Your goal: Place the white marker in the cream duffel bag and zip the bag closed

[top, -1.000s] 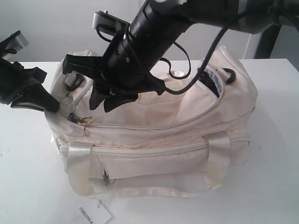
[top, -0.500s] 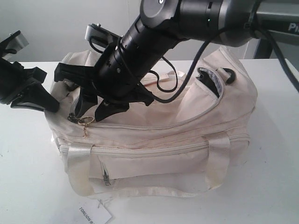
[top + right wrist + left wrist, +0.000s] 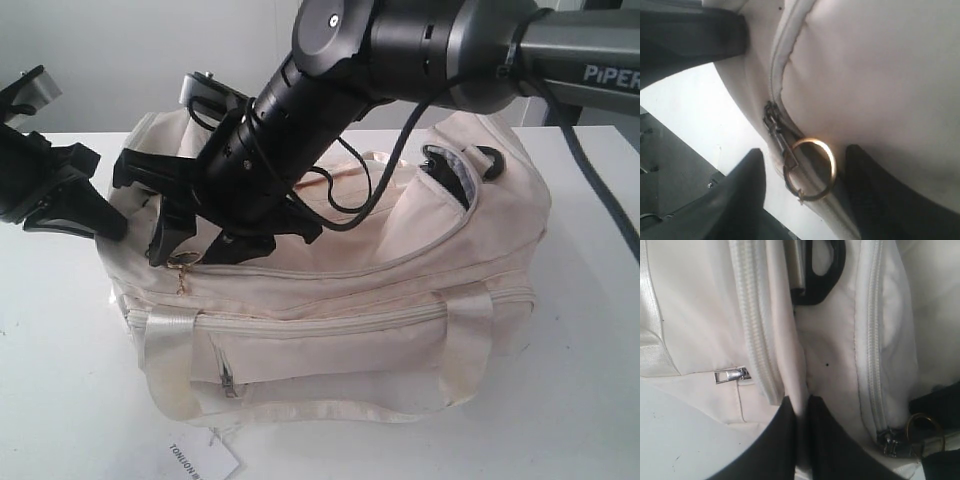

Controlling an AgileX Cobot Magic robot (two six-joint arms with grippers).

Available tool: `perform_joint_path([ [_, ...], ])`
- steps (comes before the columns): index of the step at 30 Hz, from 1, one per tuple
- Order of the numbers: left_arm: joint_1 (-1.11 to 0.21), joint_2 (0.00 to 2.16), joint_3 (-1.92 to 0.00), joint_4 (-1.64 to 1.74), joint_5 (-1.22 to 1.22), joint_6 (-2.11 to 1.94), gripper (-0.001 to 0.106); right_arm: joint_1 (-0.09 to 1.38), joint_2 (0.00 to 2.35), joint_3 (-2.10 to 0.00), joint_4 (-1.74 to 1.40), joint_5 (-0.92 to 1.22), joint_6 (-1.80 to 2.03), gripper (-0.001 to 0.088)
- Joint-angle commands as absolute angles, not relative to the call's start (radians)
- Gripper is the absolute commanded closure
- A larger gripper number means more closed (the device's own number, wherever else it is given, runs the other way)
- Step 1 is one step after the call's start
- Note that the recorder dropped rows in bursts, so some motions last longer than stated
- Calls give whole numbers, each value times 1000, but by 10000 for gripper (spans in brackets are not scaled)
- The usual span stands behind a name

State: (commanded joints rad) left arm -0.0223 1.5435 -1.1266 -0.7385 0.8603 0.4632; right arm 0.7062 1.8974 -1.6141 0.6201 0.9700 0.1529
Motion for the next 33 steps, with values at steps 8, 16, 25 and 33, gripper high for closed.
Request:
perform_joint_path([
  [8,-22,1544,-1127,-738,863,463,1053,706,1897,-1614,631,981,153,661],
  [16,-22,1544,-1127,-738,863,463,1053,706,1896,-1614,631,977,153,706],
  [25,-22,1544,-1127,-738,863,463,1053,706,1895,-1614,631,957,153,706],
  [33,-22,1544,-1127,-738,863,463,1053,706,1895,-1614,631,936,153,706],
])
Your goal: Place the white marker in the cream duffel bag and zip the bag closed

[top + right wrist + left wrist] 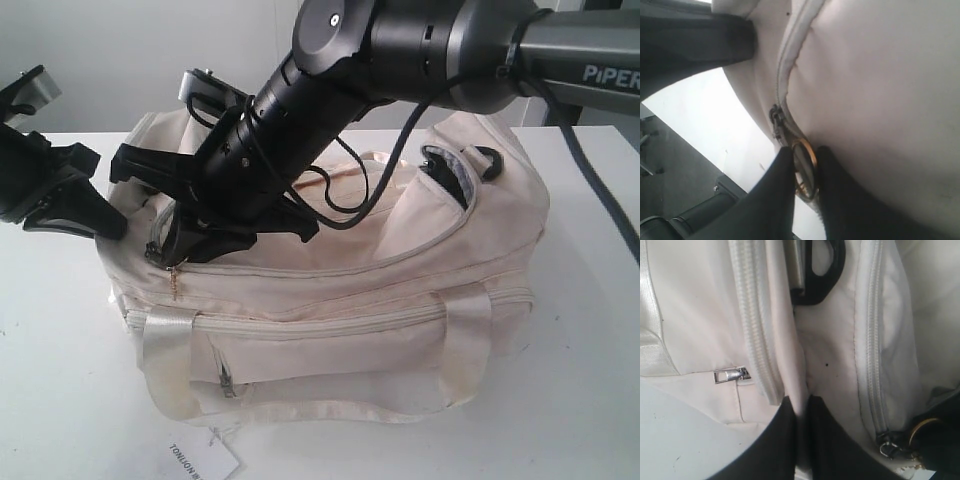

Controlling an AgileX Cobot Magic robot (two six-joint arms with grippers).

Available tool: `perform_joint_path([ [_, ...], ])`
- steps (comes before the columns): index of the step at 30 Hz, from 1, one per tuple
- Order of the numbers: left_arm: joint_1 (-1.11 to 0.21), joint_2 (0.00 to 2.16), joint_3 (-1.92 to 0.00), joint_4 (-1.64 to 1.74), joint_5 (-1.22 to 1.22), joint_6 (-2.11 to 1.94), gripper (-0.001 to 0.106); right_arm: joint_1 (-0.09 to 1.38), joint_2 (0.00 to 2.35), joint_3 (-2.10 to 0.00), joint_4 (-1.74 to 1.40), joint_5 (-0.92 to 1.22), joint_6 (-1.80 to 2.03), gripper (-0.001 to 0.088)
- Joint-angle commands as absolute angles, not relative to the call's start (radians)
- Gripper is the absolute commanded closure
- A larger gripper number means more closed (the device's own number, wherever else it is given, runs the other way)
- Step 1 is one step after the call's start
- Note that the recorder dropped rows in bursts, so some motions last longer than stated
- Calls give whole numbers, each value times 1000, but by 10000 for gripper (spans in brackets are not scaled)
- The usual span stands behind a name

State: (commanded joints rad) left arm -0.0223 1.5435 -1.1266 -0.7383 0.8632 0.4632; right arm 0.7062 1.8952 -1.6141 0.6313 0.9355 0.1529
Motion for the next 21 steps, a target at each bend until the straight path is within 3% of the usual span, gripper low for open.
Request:
perform_joint_path([
  [10,-22,1544,-1127,-738,863,463,1053,706,1895,-1614,631,920,153,709],
  [16,-22,1544,-1127,-738,863,463,1053,706,1878,-1614,629,898,144,868],
  [21,-22,1544,-1127,-738,863,463,1053,706,1842,-1614,629,887,67,868],
])
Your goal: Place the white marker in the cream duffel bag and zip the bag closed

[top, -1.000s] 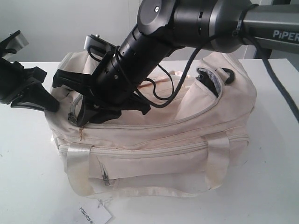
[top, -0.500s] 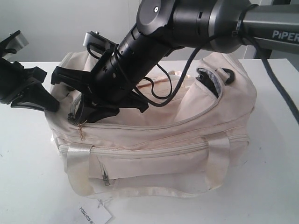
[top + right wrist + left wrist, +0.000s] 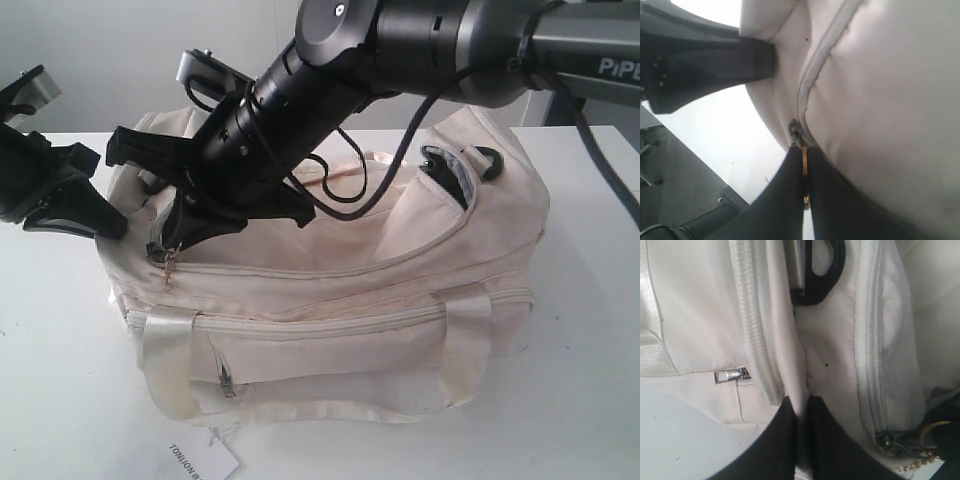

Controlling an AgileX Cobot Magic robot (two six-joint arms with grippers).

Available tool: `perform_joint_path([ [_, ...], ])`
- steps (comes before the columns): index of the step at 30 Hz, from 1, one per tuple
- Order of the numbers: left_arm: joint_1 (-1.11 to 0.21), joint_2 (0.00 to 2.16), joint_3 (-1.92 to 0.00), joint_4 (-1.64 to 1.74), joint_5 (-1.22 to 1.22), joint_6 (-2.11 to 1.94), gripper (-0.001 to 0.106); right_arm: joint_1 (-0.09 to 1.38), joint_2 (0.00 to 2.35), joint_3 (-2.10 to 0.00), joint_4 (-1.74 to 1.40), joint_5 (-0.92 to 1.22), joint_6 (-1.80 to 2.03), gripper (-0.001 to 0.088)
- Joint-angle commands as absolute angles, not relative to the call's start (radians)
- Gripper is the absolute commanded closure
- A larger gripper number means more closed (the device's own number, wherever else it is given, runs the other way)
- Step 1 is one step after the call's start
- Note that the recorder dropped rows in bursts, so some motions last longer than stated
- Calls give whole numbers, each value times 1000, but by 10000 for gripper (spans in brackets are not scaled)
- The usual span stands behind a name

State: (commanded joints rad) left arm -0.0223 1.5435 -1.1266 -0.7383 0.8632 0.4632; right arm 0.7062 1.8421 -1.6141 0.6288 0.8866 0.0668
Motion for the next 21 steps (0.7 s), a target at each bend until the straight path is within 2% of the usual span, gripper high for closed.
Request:
perform_joint_path([
  [7,-22,1544,-1127,-738,863,465,1053,706,1812,-1614,627,909,-39,868],
  [21,-22,1544,-1127,-738,863,465,1053,708,1809,-1614,539,1086,-101,868],
])
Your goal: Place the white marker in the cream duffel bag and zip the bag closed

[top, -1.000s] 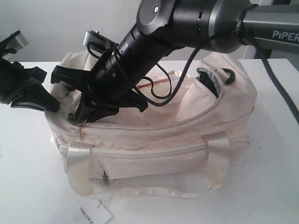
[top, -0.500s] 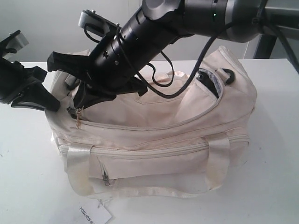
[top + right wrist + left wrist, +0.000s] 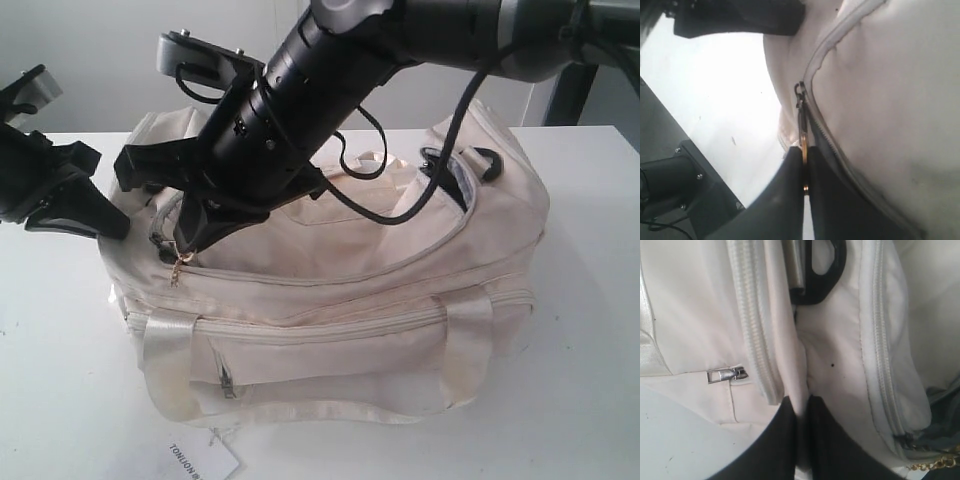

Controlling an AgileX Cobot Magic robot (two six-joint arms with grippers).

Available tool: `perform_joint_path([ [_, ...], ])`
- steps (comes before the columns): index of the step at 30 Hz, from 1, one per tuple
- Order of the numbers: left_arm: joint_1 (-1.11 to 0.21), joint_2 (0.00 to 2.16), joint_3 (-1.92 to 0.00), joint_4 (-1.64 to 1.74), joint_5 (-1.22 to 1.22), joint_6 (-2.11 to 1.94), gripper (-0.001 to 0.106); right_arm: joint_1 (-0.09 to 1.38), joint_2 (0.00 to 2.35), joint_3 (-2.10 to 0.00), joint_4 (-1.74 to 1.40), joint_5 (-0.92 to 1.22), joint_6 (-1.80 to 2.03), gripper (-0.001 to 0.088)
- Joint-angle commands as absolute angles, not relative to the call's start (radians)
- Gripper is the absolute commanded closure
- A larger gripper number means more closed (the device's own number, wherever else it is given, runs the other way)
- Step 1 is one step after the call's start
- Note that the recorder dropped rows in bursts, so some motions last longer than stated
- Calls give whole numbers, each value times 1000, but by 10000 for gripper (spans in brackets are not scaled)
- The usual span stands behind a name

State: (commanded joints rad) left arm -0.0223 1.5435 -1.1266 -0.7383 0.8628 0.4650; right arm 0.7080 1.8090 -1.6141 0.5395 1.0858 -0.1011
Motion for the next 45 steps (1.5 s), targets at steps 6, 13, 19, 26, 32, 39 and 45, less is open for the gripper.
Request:
perform_joint_path([
  [6,-22,1544,-1127,-738,863,465,1053,708,1809,-1614,539,1119,-72,868],
  [13,-22,1544,-1127,-789,864,465,1053,712,1832,-1614,539,1122,11,868],
  [19,-22,1544,-1127,-873,862,467,1053,729,1846,-1614,541,1142,29,868],
  [26,-22,1544,-1127,-904,847,467,1053,729,1846,-1614,530,1211,30,868],
  [32,-22,1544,-1127,-904,838,465,1053,729,1846,-1614,486,1221,30,868],
  [39,-22,1544,-1127,-864,830,467,1053,729,1840,-1614,482,1221,30,868],
  [45,-22,1544,-1127,-797,822,467,1053,729,1797,-1614,447,1221,30,868],
])
